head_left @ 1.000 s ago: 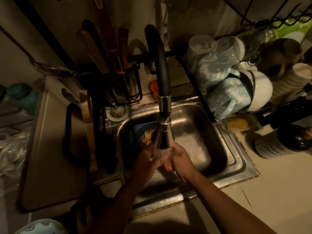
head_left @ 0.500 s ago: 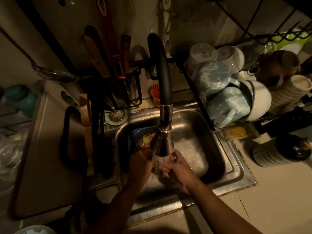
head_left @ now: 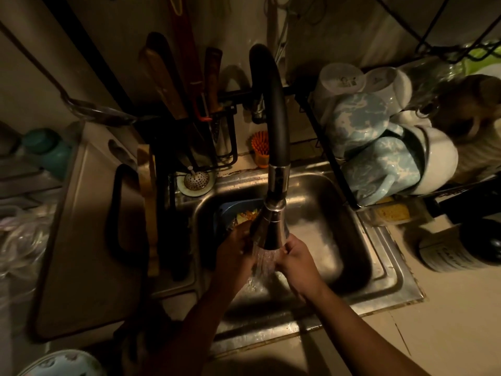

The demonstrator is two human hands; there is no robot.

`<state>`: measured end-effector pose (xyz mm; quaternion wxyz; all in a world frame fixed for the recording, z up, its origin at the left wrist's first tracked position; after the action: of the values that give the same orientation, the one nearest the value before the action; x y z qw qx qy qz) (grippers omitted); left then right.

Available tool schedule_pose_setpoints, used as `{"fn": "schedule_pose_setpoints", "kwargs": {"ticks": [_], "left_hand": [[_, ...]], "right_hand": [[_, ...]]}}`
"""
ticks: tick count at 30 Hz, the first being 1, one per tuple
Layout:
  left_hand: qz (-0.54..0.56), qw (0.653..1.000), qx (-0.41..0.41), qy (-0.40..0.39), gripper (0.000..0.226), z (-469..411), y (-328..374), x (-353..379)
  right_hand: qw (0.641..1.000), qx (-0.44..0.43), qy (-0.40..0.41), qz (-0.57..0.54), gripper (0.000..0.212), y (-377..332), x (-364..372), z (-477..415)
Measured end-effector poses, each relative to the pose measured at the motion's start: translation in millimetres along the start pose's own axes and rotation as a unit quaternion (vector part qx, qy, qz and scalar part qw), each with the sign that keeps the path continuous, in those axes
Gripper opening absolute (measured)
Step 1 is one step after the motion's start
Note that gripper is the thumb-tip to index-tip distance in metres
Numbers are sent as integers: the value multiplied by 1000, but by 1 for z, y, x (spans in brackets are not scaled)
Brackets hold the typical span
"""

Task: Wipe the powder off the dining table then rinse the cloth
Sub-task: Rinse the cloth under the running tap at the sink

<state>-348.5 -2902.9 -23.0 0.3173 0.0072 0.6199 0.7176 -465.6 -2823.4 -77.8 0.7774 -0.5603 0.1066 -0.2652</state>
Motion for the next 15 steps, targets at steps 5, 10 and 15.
{"fn": "schedule_pose_setpoints", "kwargs": {"ticks": [5, 10, 15], "left_hand": [[13, 998, -40, 49, 41, 5, -7, 1], [3, 994, -81, 75, 43, 4, -21, 5], [174, 960, -142, 166, 22, 14, -55, 3]], "right_hand": [[1000, -8, 13, -11, 9, 3, -2, -4], [998, -6, 65, 0, 9, 15, -7, -5], [999, 13, 37, 20, 31, 12, -9, 0]]}}
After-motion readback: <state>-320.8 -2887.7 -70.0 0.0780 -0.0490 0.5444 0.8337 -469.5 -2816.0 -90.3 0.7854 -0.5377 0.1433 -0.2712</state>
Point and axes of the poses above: each hand's wrist, its own z-axis away from the middle knuckle, its own x-axis out of the palm, y = z × x, the point moved 10 cm from there along -z, towards the middle knuckle, and after that the axes turned 4 degrees about -z, right-handed, at the moved point
